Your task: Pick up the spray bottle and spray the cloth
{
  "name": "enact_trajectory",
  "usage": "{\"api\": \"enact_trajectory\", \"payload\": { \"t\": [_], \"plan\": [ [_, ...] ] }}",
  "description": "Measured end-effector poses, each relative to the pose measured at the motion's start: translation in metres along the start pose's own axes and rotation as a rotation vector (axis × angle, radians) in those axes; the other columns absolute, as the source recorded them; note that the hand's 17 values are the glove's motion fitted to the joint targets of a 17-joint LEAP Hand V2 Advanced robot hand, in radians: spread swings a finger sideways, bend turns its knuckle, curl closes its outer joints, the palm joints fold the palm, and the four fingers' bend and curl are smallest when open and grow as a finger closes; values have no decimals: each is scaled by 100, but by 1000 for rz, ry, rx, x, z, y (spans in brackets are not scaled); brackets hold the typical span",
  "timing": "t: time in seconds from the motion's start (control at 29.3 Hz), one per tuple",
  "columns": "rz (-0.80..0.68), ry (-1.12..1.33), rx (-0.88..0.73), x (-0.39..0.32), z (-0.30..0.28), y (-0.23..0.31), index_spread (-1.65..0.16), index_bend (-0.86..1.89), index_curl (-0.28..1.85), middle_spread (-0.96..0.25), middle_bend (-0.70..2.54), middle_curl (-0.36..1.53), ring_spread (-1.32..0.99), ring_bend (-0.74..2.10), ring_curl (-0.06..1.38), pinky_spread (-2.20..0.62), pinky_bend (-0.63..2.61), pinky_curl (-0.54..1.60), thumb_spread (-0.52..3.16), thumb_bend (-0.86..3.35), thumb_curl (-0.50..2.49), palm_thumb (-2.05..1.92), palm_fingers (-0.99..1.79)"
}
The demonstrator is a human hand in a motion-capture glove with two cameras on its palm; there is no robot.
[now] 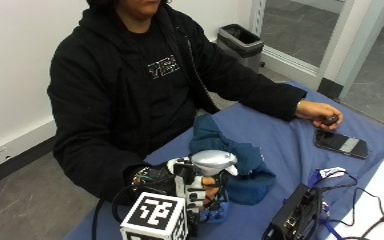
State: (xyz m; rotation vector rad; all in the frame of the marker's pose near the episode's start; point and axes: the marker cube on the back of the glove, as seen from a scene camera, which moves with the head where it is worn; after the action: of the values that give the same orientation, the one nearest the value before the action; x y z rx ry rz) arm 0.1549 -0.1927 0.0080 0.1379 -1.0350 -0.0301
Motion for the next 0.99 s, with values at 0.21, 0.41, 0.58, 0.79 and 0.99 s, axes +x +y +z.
{"api": "enact_trajectory", "payload": {
  "t": [0.21,0.41,0.58,0.79,0.99],
  "plan": [
    [-6,-116,92,1,20,-12,-26,17,29,-6,38,39,-10,47,33,12,17,28,112,14,38,90,90],
    [24,-176,298,4,29,-33,-27,21,34,-12,43,44,-16,51,37,-2,20,30,86,13,46,102,119],
    [-15,-139,469,8,28,-49,-28,18,37,-16,49,48,-19,60,43,-16,29,36,70,8,51,103,135],
    [-35,-108,475,9,23,-37,-27,17,40,-18,59,52,-21,67,47,-23,40,40,57,4,56,104,139],
    [-56,-91,499,12,22,-36,-28,20,43,-19,64,55,-22,71,49,-26,43,43,48,0,61,105,137]
  ]
}}
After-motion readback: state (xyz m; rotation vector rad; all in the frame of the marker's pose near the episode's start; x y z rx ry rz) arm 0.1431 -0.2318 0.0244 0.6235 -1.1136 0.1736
